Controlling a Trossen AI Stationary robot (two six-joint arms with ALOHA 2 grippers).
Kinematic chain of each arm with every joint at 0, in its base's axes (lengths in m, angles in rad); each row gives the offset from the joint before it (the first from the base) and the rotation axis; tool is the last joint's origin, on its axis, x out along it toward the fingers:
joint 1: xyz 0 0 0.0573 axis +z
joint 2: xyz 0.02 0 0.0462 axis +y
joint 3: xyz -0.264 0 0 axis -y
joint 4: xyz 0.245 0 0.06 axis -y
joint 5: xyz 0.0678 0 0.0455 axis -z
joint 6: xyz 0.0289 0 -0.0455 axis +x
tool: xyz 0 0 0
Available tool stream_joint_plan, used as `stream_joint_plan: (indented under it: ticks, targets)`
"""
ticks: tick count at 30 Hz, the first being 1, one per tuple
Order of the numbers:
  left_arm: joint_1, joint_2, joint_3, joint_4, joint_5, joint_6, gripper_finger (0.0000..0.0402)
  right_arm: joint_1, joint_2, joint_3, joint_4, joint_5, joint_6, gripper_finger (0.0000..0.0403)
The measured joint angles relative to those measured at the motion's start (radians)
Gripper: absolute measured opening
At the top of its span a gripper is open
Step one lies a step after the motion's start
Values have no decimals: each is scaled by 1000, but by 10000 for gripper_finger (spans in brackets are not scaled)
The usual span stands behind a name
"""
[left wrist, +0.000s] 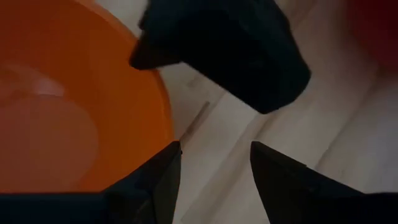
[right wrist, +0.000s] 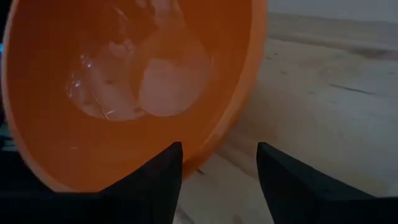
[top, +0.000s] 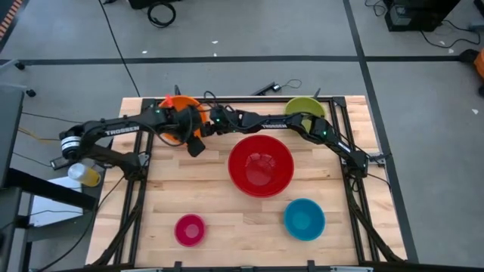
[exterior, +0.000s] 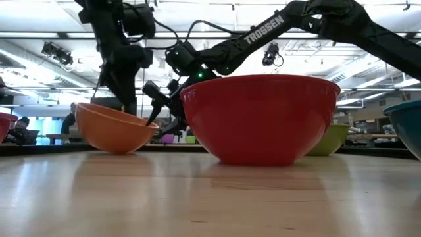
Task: Nest bowls inside each other
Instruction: Stack the orange bowl into the red bowl
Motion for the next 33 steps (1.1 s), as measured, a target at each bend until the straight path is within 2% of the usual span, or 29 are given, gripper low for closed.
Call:
stream_joint_plan:
  ticks: [11,17,26,33]
  targets:
    - [-35,13,0,-4,11,-36,194,-15,-1,0,-11,7,-3,193]
    - [-70,13,0,-5,20,-63,194,-16,-2,0,-11,13,-8,134]
    - [-101,10,0,-5,22,-95,194,-16,-3,0,-21,14,-56,18]
    - [-100,-40,0,-4,34,-109,194,-16,-3,0,-47,14,-91,8]
